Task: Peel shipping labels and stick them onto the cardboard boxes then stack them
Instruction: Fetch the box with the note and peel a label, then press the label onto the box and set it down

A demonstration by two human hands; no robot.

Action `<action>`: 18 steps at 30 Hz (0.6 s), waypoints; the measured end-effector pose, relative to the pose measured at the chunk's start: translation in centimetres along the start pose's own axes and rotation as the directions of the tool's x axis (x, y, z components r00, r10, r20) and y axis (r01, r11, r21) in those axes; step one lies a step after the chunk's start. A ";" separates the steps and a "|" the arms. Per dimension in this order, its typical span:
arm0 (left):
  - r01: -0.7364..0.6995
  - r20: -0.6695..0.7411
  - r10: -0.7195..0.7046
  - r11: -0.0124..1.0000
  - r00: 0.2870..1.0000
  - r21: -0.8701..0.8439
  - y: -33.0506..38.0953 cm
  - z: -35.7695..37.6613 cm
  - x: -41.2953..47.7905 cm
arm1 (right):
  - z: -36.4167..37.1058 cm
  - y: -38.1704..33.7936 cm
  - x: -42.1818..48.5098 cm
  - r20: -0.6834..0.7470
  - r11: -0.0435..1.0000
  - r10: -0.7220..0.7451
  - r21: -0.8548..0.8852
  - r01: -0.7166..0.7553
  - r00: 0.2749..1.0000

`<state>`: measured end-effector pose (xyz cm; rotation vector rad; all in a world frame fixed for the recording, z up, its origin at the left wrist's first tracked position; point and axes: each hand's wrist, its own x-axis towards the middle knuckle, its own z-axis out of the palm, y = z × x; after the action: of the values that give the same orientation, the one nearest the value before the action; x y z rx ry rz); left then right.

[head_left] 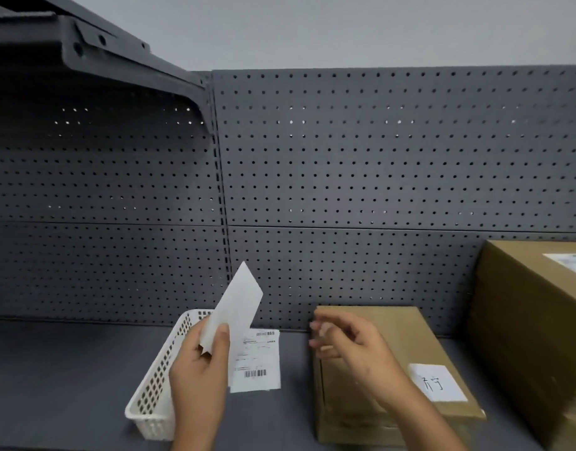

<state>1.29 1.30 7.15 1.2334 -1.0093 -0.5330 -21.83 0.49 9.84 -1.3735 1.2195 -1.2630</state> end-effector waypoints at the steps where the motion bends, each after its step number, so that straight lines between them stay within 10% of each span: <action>1: -0.009 0.031 0.008 1.000 0.999 0.015 0.1 0.9 -0.5 | -0.4 0.0 -0.3 -0.009 0.997 0.022 0.078 -0.021 1.000; 9: -0.231 0.298 0.195 0.969 0.934 0.092 1.2 7.8 -4.6 | -3.3 0.0 -1.8 0.019 0.957 0.099 0.273 -0.100 0.995; 18: -0.618 0.604 0.378 0.744 0.702 0.252 0.5 11.3 -7.2 | -6.8 1.0 -2.1 -0.064 0.954 0.104 0.288 -0.081 0.992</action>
<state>-11.97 1.42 5.16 1.1302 -1.9647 -0.1793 -28.73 2.50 9.26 -1.0548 1.0917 -1.3773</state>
